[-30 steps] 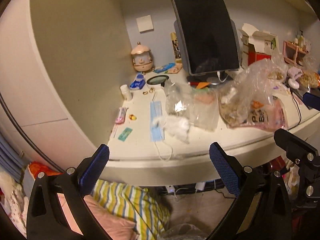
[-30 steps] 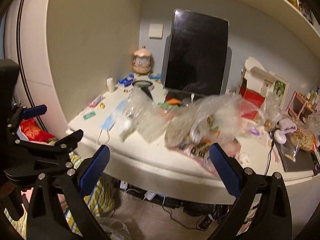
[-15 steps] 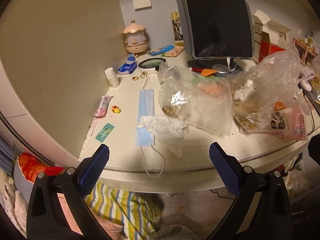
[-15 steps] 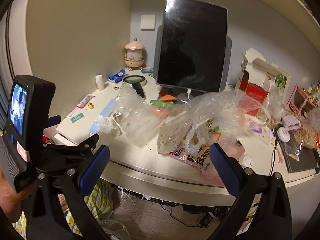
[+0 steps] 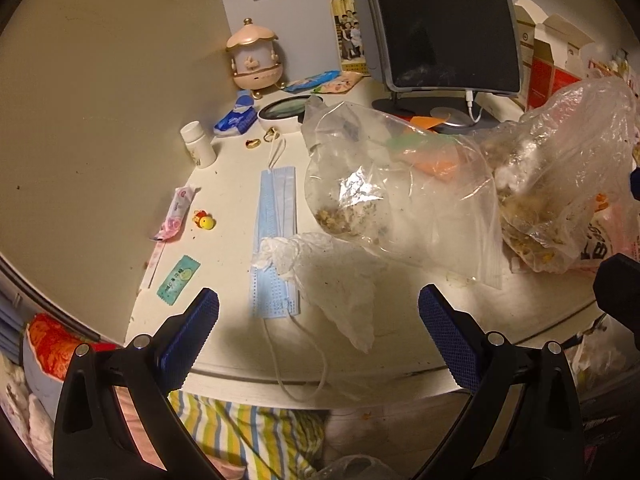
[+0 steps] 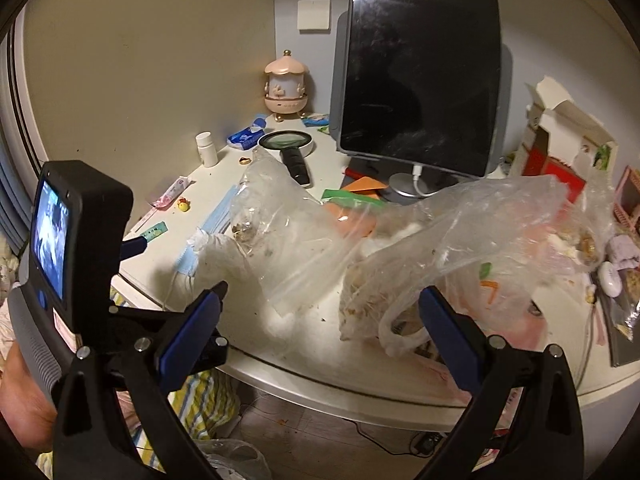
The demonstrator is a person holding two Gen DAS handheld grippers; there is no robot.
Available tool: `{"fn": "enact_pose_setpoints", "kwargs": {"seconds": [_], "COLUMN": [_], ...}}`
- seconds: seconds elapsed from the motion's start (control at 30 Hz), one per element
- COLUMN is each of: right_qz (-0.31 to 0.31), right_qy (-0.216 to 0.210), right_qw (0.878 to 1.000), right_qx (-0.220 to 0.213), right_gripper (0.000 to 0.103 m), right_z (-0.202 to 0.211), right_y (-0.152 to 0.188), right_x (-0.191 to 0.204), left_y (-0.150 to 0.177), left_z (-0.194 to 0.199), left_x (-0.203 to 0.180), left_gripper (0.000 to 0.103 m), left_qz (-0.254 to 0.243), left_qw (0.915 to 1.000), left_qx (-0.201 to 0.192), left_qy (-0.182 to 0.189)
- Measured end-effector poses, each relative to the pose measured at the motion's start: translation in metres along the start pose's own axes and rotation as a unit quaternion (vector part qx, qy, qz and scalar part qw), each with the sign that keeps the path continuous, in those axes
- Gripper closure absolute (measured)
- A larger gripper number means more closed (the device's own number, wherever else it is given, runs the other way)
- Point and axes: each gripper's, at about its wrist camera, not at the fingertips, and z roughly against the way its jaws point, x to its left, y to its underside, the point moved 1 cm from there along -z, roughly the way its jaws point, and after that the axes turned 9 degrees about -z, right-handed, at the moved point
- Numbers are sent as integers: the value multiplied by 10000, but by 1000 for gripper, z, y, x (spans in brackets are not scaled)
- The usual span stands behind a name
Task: Collect trash
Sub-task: 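Close the left tool on the white crumpled tissue beside the mask, then carry the white tissue with the left tool over the wastebasket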
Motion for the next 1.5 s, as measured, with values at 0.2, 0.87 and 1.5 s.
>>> {"fn": "enact_pose_setpoints", "kwargs": {"seconds": [0.2, 0.87, 1.5], "right_qz": [61, 35, -150], "right_qy": [-77, -152, -51], "right_qw": [9999, 9998, 9998], "right_qx": [55, 96, -110], "right_gripper": [6, 6, 6], "right_z": [-18, -23, 31], "right_y": [-9, -9, 2], "right_x": [3, 18, 22], "left_y": [-4, -7, -1], "left_z": [-17, -35, 30], "left_x": [7, 7, 11], "left_gripper": [9, 79, 95], "left_qz": [3, 2, -89], "left_qw": [9999, 9993, 9989], "left_qx": [107, 78, -350], "left_qy": [47, 379, 312]}}
